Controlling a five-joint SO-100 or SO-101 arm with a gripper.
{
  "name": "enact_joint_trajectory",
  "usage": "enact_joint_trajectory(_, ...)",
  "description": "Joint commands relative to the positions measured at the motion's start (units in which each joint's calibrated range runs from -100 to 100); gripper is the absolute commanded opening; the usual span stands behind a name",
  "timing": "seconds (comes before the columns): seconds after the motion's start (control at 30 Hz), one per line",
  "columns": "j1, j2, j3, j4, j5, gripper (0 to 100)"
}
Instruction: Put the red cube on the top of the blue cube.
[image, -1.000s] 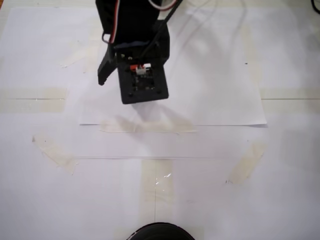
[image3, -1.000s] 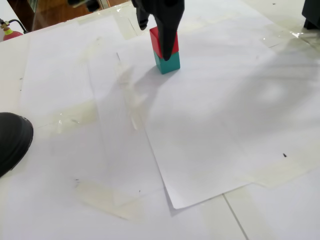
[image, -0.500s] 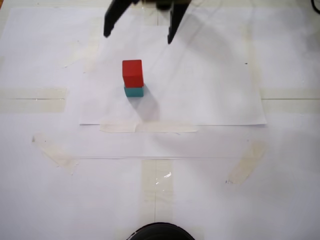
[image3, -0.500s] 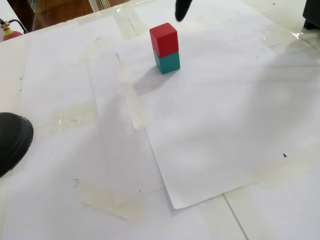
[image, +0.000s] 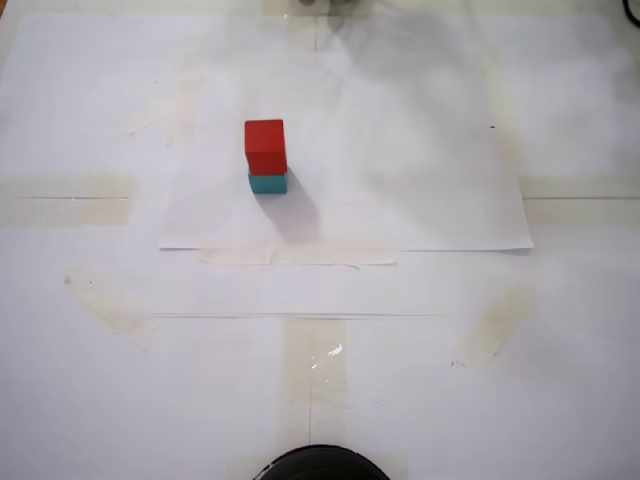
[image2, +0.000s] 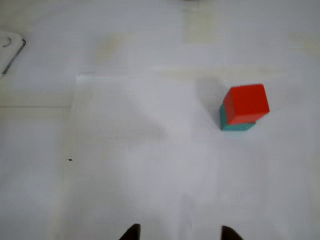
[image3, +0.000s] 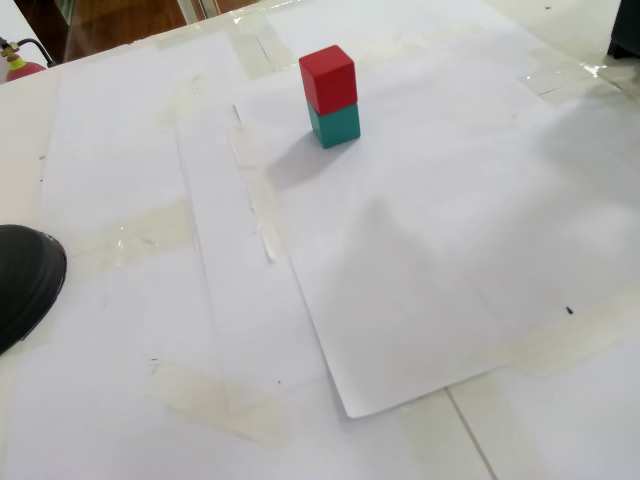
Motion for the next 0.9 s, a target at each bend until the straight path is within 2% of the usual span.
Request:
enact_joint_trajectory(0.0, 2.4, -14.62, 11.85, 1.66, -0.29, 9)
enact_joint_trajectory(0.1, 4.14, -18.48, 15.57, 1.25, 0.78, 0)
enact_joint_trajectory(0.33, 7.4, -23.72, 23.47, -1.11, 2.15, 0)
enact_joint_trajectory(0.57, 7.25, -26.9, 36.27, -14.57, 3.47, 0)
enact_joint_trajectory(0.87, 8.23, -28.61, 40.81, -14.4, 3.91, 0)
